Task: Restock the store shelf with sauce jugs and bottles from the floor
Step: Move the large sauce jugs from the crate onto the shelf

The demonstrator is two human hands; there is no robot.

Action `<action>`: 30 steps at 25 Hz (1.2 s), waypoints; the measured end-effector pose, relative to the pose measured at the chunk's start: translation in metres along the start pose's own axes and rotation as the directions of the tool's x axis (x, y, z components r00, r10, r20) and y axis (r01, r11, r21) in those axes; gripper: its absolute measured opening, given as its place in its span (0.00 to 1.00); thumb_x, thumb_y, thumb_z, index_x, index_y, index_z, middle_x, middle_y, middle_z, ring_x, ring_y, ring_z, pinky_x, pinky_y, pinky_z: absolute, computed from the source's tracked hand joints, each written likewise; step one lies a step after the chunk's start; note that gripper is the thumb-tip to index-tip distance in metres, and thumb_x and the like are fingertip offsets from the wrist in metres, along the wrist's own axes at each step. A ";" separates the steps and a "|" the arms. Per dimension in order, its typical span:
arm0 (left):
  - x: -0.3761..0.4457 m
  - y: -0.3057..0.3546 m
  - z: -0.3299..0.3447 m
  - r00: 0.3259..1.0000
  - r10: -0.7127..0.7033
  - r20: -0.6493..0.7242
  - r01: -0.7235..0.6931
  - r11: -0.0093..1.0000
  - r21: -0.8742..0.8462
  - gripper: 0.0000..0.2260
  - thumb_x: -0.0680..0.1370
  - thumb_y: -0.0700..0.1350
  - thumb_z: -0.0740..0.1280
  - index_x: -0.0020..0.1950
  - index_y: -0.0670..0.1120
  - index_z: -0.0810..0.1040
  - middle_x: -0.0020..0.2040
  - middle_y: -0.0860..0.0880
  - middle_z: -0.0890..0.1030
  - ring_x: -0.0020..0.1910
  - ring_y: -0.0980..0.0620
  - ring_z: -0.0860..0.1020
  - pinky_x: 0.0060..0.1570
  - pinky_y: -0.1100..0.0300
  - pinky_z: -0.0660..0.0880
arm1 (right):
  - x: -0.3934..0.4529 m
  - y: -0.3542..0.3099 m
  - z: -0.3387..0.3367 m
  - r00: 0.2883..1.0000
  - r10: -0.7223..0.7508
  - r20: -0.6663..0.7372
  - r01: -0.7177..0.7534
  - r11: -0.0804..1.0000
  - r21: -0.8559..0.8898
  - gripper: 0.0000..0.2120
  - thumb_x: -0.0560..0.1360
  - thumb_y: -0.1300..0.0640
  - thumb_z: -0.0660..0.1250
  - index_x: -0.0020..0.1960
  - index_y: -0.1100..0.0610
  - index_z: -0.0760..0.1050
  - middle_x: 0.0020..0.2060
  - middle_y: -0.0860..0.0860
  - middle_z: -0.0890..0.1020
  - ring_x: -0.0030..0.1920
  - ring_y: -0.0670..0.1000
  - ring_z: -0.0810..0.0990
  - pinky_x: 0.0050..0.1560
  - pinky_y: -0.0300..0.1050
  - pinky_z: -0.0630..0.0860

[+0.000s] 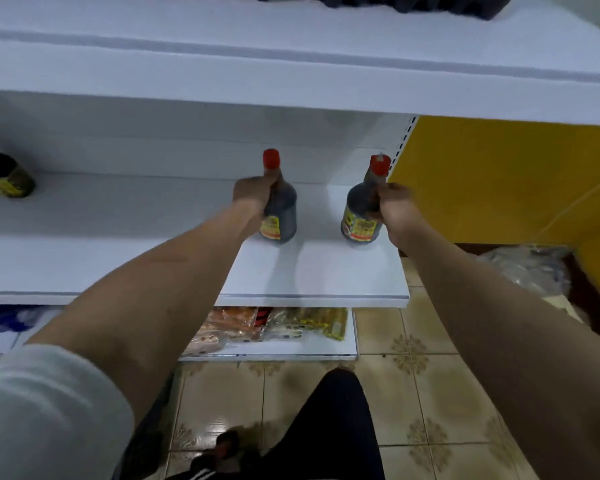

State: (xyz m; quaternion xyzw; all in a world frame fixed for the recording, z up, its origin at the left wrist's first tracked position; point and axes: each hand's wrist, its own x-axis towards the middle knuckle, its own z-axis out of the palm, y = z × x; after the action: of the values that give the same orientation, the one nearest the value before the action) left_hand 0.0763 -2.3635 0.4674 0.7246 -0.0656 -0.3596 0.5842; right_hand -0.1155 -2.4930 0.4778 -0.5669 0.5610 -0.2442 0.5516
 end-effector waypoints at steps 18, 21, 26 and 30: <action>0.090 0.007 0.110 0.997 0.076 0.007 -0.076 0.991 0.113 0.21 0.77 0.56 0.70 0.48 0.37 0.84 0.49 0.39 0.84 0.51 0.41 0.81 0.50 0.54 0.76 | 0.100 -0.008 0.015 0.992 0.103 -0.075 -0.105 0.994 -0.027 0.17 0.82 0.47 0.61 0.59 0.60 0.75 0.53 0.58 0.79 0.56 0.59 0.80 0.57 0.56 0.80; 0.066 0.016 0.088 0.999 0.020 -0.027 -0.015 0.984 0.175 0.22 0.76 0.57 0.70 0.54 0.38 0.82 0.53 0.41 0.84 0.53 0.43 0.81 0.50 0.57 0.77 | 0.064 -0.007 0.017 0.996 0.075 -0.053 -0.079 0.995 -0.060 0.14 0.82 0.51 0.60 0.57 0.62 0.73 0.50 0.59 0.79 0.43 0.53 0.78 0.42 0.47 0.78; -0.017 -0.018 0.001 0.999 0.001 -0.037 -0.001 1.000 -0.004 0.04 0.80 0.42 0.65 0.47 0.45 0.79 0.47 0.44 0.80 0.44 0.48 0.75 0.43 0.59 0.72 | -0.038 0.002 0.050 0.980 0.175 0.092 -0.172 0.984 -0.044 0.08 0.82 0.62 0.56 0.54 0.62 0.73 0.42 0.56 0.79 0.35 0.53 0.78 0.33 0.41 0.75; -0.067 -0.058 -0.089 0.993 -0.070 -0.093 0.054 0.985 -0.164 0.05 0.79 0.38 0.64 0.49 0.44 0.79 0.45 0.45 0.81 0.42 0.48 0.77 0.48 0.53 0.77 | -0.124 0.007 0.126 0.942 0.184 0.280 -0.137 0.974 -0.178 0.06 0.79 0.63 0.61 0.51 0.62 0.76 0.39 0.56 0.80 0.34 0.54 0.78 0.33 0.42 0.74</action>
State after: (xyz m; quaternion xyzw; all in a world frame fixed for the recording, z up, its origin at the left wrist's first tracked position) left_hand 0.0617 -2.2401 0.4504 0.6935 0.0154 -0.3457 0.6319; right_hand -0.0362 -2.3351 0.4797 -0.5906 0.5345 -0.0663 0.6009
